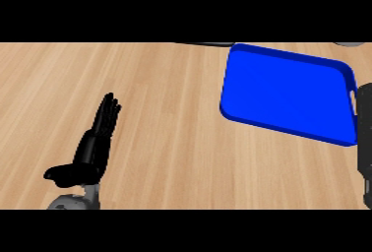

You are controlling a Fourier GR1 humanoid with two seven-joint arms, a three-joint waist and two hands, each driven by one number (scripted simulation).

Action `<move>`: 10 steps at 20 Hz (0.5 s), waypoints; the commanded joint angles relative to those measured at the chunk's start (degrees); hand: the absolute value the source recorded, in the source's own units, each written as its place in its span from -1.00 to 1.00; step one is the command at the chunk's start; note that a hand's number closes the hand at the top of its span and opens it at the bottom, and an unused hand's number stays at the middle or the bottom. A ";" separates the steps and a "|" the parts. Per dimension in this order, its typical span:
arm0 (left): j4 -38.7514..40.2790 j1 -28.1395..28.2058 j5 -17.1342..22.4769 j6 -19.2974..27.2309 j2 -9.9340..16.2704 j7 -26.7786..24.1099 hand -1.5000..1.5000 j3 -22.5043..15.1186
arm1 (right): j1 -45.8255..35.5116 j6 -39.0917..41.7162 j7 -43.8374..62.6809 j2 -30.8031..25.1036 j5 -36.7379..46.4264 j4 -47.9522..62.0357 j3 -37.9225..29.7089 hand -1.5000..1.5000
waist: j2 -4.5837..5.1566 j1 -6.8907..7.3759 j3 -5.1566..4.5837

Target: Pick the sweet potato from the tray and place it in the pot

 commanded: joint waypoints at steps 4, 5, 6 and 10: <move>1.75 0.26 -0.76 1.42 -1.74 -0.71 0.00 -0.41 | -9.49 -1.83 12.13 -3.73 6.07 13.88 -7.12 1.00 | -0.88 -1.44 0.08; 0.25 -0.66 -0.56 0.84 -0.03 1.31 0.00 0.44 | -8.82 -4.08 10.43 -6.01 5.65 15.49 -9.08 1.00 | -0.93 -1.72 0.20; 0.89 0.38 -0.01 0.24 0.20 0.08 0.00 0.93 | -10.64 -3.61 12.13 -5.40 7.20 17.28 -8.97 1.00 | -0.99 -1.40 0.12; 1.33 0.83 0.50 0.69 -0.13 0.20 0.00 1.91 | -10.01 -7.68 12.44 -6.09 8.63 21.28 -11.92 1.00 | -1.53 -3.15 0.14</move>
